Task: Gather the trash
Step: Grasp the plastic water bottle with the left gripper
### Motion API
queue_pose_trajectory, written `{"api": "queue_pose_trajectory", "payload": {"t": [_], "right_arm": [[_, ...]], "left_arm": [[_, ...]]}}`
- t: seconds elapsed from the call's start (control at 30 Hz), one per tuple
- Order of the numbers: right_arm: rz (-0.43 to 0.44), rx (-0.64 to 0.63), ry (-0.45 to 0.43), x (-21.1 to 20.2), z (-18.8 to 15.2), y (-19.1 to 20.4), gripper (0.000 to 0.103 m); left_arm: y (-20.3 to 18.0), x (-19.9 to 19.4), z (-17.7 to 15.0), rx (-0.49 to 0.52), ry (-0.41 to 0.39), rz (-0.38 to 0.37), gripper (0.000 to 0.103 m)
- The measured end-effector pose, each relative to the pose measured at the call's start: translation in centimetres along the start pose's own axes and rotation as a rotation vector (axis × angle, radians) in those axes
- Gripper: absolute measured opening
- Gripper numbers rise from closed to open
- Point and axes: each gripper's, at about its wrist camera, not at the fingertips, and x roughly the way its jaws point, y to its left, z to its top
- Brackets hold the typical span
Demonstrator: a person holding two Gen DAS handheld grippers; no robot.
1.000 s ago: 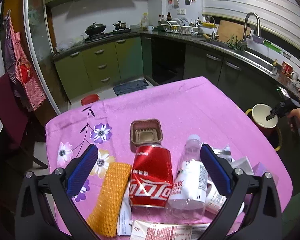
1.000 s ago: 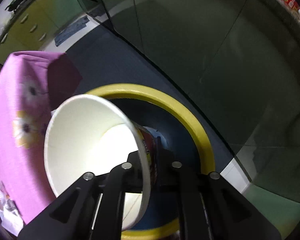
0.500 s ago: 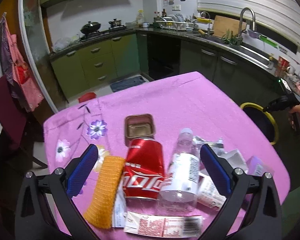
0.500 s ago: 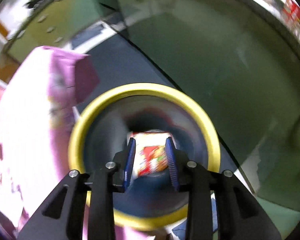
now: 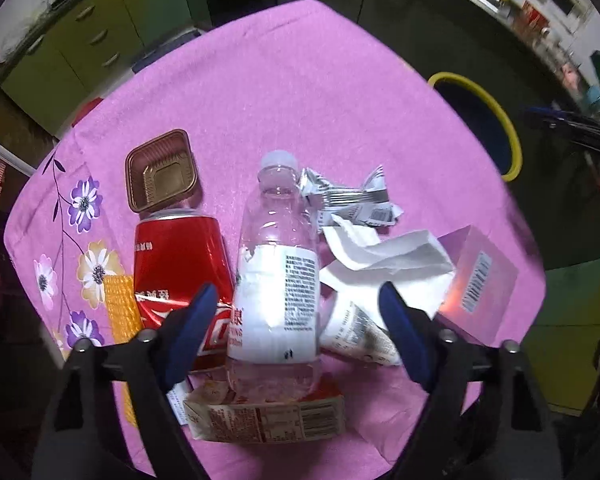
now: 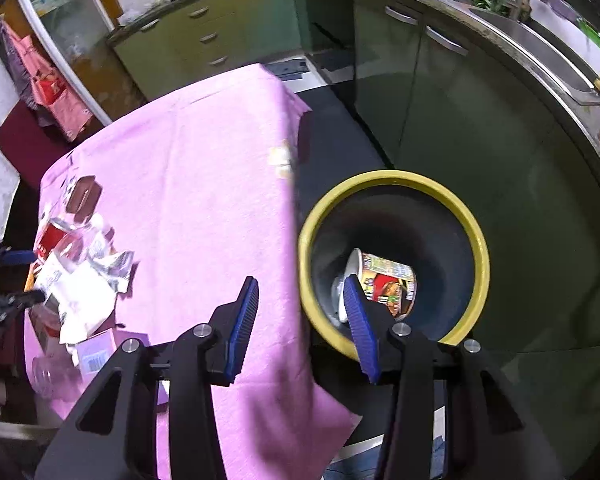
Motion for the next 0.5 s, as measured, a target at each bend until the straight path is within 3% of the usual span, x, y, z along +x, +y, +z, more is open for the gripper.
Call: {"api": "queue_pose_trajectory", "payload": {"t": [0.17, 0.5], "right_arm": [[0.019, -0.015, 0.02, 1.6, -0.6, 1.1, 0.045], [0.052, -0.026, 0.055, 3.9, -1.0, 1.7, 0.045]], "left_arm": [[0.9, 1.4, 0.2, -0.007, 0.057, 0.042, 0.064], [0.9, 3.9, 1.1, 0.022, 0.155, 0.061, 0.061]]}}
